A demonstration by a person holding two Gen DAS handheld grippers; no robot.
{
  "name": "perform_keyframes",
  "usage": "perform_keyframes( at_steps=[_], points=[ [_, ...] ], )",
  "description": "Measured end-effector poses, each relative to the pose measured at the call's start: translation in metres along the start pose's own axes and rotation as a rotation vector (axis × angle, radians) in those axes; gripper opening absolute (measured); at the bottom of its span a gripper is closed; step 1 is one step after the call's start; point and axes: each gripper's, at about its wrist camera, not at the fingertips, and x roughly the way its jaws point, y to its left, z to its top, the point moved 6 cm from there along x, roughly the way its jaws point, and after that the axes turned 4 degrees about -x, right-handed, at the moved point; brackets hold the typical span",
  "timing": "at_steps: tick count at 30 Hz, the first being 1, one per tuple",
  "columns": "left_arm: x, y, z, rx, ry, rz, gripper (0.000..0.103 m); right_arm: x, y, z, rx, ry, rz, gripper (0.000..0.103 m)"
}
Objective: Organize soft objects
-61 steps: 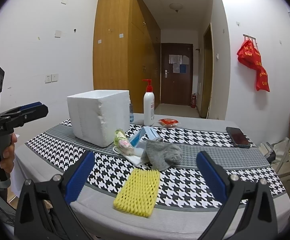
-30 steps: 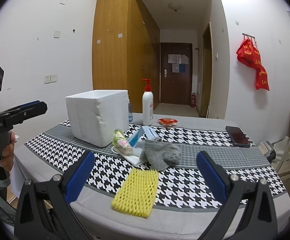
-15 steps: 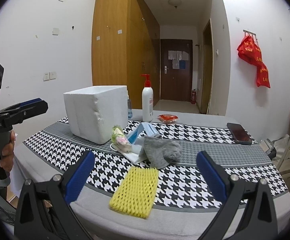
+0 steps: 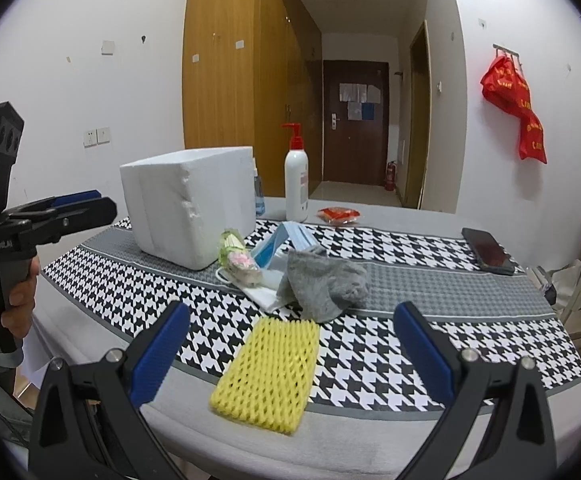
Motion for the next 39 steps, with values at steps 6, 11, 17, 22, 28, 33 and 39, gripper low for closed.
perform_keyframes(
  at_steps=[6, 11, 17, 22, 28, 33, 39],
  points=[
    [0.023, 0.0, -0.007, -0.01, 0.07, -0.01, 0.102, 0.012, 0.005, -0.009, -0.011, 0.051, 0.01, 0.103],
    [0.045, -0.001, -0.01, -0.029, 0.128, -0.032, 0.102, 0.021, 0.002, -0.016, -0.005, 0.085, 0.009, 0.103],
    [0.072, -0.006, -0.012, -0.021, 0.185, -0.038, 0.102, 0.031, -0.003, -0.022, 0.008, 0.106, 0.008, 0.103],
    [0.094, -0.008, -0.016, -0.025, 0.232, -0.021, 0.102, 0.038, -0.01, -0.025, 0.028, 0.12, 0.007, 0.103],
    [0.12, -0.005, -0.021, -0.027, 0.294, 0.032, 0.101, 0.045, -0.014, -0.03, 0.034, 0.136, 0.019, 0.103],
    [0.137, -0.003, -0.023, -0.022, 0.327, 0.058, 0.096, 0.05, -0.015, -0.032, 0.037, 0.15, 0.031, 0.103],
    [0.155, 0.0, -0.027, -0.011, 0.363, 0.086, 0.092, 0.056, -0.013, -0.033, 0.037, 0.165, 0.056, 0.103]
  ],
)
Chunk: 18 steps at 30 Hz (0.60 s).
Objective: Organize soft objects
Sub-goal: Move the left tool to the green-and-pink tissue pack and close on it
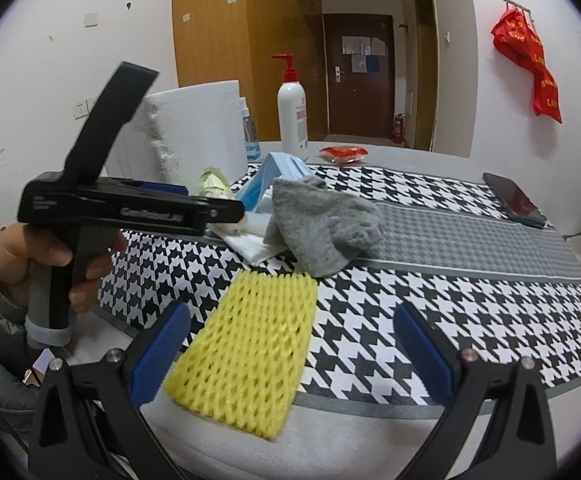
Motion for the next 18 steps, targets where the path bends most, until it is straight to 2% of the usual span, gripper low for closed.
perform_keyframes(
  at_steps=[7, 10, 13, 16, 17, 18],
  points=[
    [0.015, 0.006, 0.002, -0.001, 0.029, 0.035, 0.078, 0.007, 0.006, 0.0, -0.015, 0.019, 0.016, 0.103],
    [0.017, 0.01, 0.003, -0.012, 0.03, 0.031, 0.075, 0.009, 0.007, -0.001, -0.017, 0.029, 0.016, 0.103],
    [0.017, 0.011, 0.003, -0.012, 0.028, 0.025, 0.067, 0.011, 0.01, 0.0, -0.026, 0.04, 0.017, 0.103],
    [0.016, 0.009, 0.003, 0.0, 0.02, 0.004, 0.055, 0.013, 0.014, 0.0, -0.037, 0.054, 0.018, 0.103],
    [0.016, 0.008, 0.002, 0.001, 0.021, -0.009, 0.044, 0.013, 0.015, 0.0, -0.04, 0.057, 0.018, 0.103],
    [0.016, 0.008, 0.002, 0.0, 0.022, -0.018, 0.041, 0.014, 0.018, 0.0, -0.045, 0.063, 0.02, 0.103]
  ],
)
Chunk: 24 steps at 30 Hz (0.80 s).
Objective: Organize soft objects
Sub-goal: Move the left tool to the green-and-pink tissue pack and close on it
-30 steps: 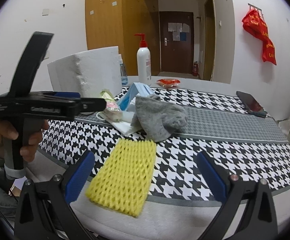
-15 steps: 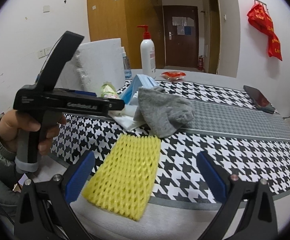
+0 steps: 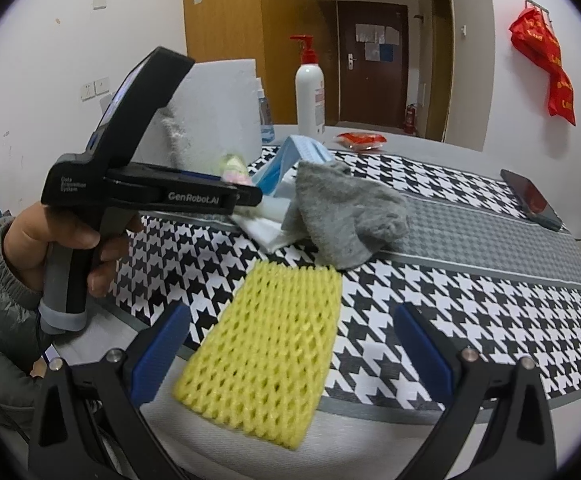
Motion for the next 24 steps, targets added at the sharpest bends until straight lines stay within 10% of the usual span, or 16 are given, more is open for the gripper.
perform_keyframes(
  at_steps=[24],
  points=[
    [-0.065, -0.006, -0.001, 0.032, -0.216, -0.2, 0.04, 0.008, 0.016, 0.0, -0.012, 0.086, -0.075, 0.102]
  ],
)
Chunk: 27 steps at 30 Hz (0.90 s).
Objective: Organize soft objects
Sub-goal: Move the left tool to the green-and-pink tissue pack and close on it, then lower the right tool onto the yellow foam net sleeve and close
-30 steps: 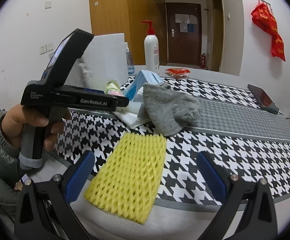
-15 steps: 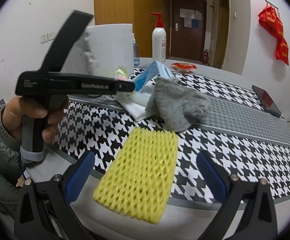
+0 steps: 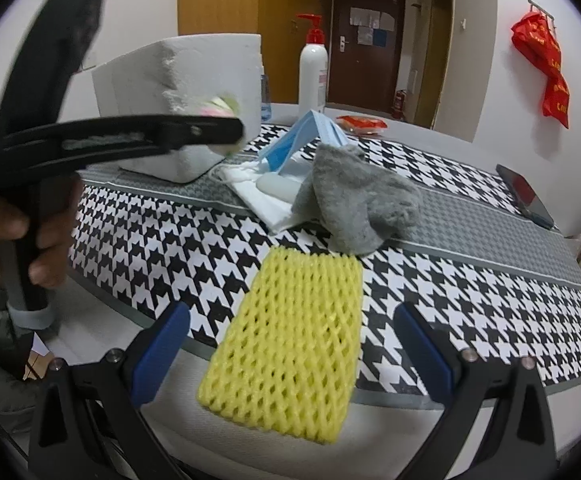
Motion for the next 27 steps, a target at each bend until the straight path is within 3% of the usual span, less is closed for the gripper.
perform_keyframes(
  at_steps=[2, 7, 9, 16, 19, 27],
  points=[
    [-0.005, 0.0, -0.001, 0.003, -0.008, -0.002, 0.04, -0.001, 0.002, 0.0, -0.005, 0.002, 0.005, 0.097],
    [-0.013, 0.0, -0.003, 0.004, -0.024, -0.002, 0.04, 0.005, 0.005, -0.006, -0.005, 0.048, 0.002, 0.067],
    [-0.015, 0.0, -0.003, 0.007, -0.026, -0.001, 0.04, 0.008, 0.003, -0.009, 0.007, 0.061, -0.001, 0.066],
    [-0.021, -0.001, -0.006, 0.008, -0.031, 0.006, 0.04, 0.006, 0.002, -0.012, 0.017, 0.071, 0.006, 0.045],
    [-0.024, -0.002, -0.006, 0.009, -0.037, 0.009, 0.04, 0.003, -0.001, -0.013, 0.035, 0.068, 0.037, 0.019],
    [-0.035, -0.003, -0.005, 0.013, -0.057, 0.018, 0.04, -0.012, -0.001, -0.002, 0.056, -0.006, 0.06, 0.013]
  ],
)
